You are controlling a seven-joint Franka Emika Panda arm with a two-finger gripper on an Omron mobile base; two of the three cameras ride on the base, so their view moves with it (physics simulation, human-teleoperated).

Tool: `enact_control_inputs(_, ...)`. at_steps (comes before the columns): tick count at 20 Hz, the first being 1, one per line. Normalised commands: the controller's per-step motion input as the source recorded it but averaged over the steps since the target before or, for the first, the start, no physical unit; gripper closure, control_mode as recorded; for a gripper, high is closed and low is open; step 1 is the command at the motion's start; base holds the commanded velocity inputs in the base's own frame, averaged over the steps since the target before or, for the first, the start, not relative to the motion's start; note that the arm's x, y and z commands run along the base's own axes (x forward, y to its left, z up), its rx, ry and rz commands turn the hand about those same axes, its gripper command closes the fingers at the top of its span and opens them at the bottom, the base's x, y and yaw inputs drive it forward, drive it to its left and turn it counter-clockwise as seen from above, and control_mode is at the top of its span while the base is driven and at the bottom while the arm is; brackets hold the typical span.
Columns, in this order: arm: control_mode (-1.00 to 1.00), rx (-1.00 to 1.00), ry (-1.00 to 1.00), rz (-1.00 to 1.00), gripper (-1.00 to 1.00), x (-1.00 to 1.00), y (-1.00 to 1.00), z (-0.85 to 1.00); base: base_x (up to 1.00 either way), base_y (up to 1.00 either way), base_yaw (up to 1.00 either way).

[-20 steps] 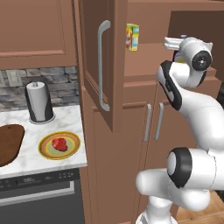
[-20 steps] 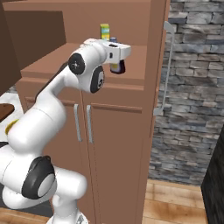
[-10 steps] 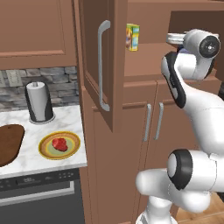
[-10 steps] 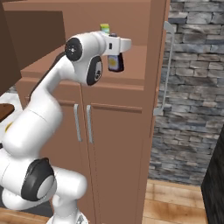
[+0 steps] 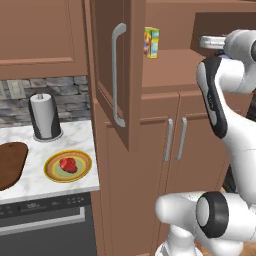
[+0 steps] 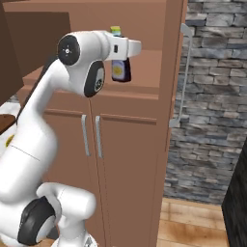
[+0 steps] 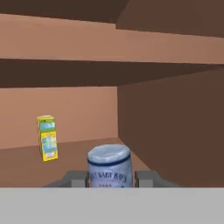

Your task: Pick the steak from the plate and place it on the cutting board. Then pick the condiment bottle from the cabinet and place it next to the cutting board.

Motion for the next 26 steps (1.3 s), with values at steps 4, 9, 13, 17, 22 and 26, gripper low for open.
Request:
enact_control_inputs(4, -1.00, 0.00, -0.05, 0.07, 1.00, -0.75, 0.04, -0.07, 0.00, 0.00, 0.00)
enact_control_inputs(9, -1.00, 0.00, -0.14, 0.11, 1.00, -0.91, 0.19, -0.22, 0.00, 0.00, 0.00)
enact_control_inputs(13, -1.00, 0.00, -0.11, 0.12, 1.00, -1.00, 0.29, -0.15, 0.00, 0.00, 0.00)
enact_control_inputs(17, -1.00, 0.00, -0.04, 0.12, 1.00, -1.00, 0.35, 0.00, 0.00, 0.00, 0.00)
enact_control_inputs(22, -1.00, 0.00, 0.00, 0.12, 1.00, -0.95, 0.39, 0.00, 0.00, 0.00, 0.00)
enact_control_inputs(26, -1.00, 0.00, 0.00, 0.12, 1.00, -0.91, 0.37, 0.00, 0.00, 0.00, 0.00)
